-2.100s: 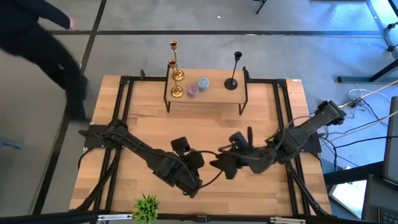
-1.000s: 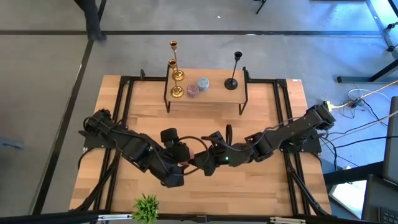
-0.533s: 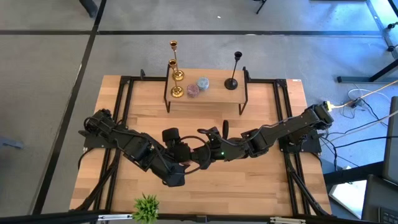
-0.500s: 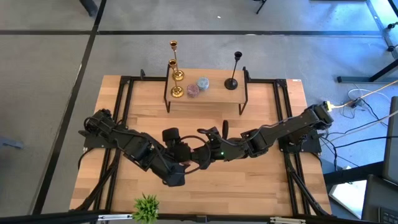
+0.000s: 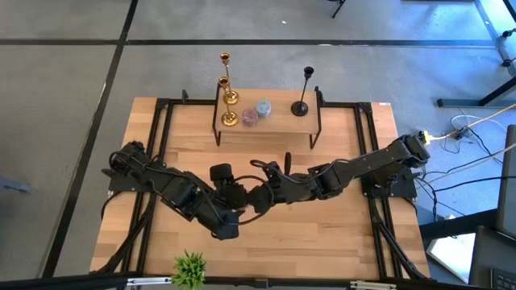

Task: Pick & Place candle stick holders
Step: Put the pink scented candle on the shelf

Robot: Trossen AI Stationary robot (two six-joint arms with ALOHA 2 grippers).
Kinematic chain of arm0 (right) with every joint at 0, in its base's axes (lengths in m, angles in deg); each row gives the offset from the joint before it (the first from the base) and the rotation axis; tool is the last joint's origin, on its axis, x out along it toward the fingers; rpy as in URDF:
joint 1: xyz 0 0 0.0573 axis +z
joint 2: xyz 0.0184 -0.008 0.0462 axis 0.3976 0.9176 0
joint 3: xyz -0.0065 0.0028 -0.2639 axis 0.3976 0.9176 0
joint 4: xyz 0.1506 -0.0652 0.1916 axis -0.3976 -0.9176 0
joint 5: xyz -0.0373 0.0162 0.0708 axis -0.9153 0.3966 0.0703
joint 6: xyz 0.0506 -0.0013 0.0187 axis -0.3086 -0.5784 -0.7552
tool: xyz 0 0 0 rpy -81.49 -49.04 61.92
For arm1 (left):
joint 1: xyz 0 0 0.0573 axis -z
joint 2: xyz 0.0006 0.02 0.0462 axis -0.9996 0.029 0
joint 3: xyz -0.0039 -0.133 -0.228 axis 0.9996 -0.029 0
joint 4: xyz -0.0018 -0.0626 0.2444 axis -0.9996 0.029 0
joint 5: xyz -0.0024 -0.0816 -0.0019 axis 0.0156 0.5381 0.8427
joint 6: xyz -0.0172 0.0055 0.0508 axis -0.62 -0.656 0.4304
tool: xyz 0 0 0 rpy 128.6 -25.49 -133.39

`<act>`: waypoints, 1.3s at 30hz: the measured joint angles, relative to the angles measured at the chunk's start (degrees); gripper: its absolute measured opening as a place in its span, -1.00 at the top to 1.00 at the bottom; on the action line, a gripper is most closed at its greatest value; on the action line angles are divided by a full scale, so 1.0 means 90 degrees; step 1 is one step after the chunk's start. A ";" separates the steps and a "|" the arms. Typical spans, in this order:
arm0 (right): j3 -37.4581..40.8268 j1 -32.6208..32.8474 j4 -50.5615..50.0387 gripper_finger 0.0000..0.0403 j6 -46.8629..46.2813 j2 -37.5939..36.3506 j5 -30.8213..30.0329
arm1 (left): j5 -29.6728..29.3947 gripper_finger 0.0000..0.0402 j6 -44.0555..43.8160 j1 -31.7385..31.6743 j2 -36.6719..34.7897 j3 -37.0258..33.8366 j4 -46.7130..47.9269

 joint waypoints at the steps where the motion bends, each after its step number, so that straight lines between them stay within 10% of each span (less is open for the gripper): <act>1: 0.0000 -0.0006 0.0009 0.16 0.0006 0.0007 0.0008 | -0.0029 -0.46 -0.0092 0.0020 0.0000 0.0000 0.0130; 13: -0.0010 -0.0026 0.0064 0.16 -0.0052 -0.0029 -0.0306 | -0.1390 -0.84 -0.2051 0.0467 -0.0555 -0.0019 0.0743; 22: -0.0002 0.0210 -0.0789 0.16 -0.0589 -0.0425 -0.2509 | -0.3009 -0.74 -0.3493 0.0964 -0.1426 -0.0350 0.0761; 30: 0.0000 0.0553 -0.2551 0.16 -0.1434 -0.0731 -0.3215 | -0.3272 -0.68 -0.5419 0.1562 -0.2793 -0.2507 0.0769; 39: 0.0336 0.1173 -0.0647 0.16 0.0559 -0.0702 -0.2247 | -0.3577 -0.67 -0.8749 0.2194 -0.3877 -0.5231 0.0774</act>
